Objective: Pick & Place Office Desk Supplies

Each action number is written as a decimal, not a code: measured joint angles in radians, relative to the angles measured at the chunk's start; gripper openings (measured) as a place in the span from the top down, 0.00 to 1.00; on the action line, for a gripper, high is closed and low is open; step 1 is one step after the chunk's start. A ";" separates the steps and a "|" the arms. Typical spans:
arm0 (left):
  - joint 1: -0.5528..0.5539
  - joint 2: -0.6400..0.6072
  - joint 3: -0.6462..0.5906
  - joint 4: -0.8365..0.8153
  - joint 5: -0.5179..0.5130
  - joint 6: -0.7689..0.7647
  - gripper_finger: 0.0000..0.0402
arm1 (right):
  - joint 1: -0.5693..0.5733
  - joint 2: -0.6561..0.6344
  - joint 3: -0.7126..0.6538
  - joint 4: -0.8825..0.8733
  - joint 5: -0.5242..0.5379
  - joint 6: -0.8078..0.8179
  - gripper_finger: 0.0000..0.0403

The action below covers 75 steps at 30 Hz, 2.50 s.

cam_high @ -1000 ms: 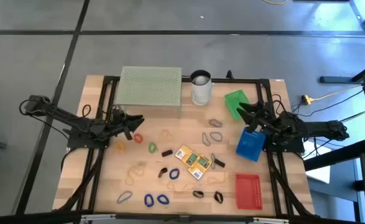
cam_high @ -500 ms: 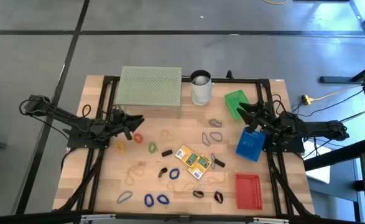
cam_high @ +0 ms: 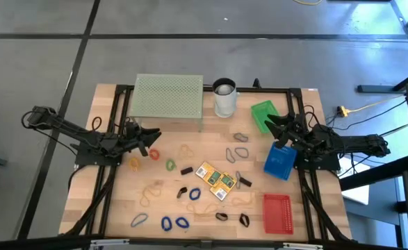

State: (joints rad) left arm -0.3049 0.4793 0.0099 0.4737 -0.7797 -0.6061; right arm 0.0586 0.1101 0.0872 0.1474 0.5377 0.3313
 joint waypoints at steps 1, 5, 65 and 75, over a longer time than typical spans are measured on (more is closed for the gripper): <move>0.000 0.000 0.000 0.000 0.000 0.000 0.65 | 0.000 0.000 0.000 0.000 0.000 0.000 0.49; 0.000 0.000 0.000 0.000 0.000 0.000 0.65 | 0.000 0.000 0.000 0.000 0.000 0.000 0.49; 0.001 0.001 0.000 0.032 -0.250 0.306 0.65 | 0.000 0.764 0.398 -0.071 0.153 -0.007 0.49; 0.001 0.001 0.000 0.032 -0.250 0.305 0.65 | -0.031 1.113 0.547 -0.248 -0.007 0.133 0.49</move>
State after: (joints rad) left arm -0.3038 0.4805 0.0101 0.5053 -1.0294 -0.3008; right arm 0.0279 1.2232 0.6337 -0.1001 0.5309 0.4641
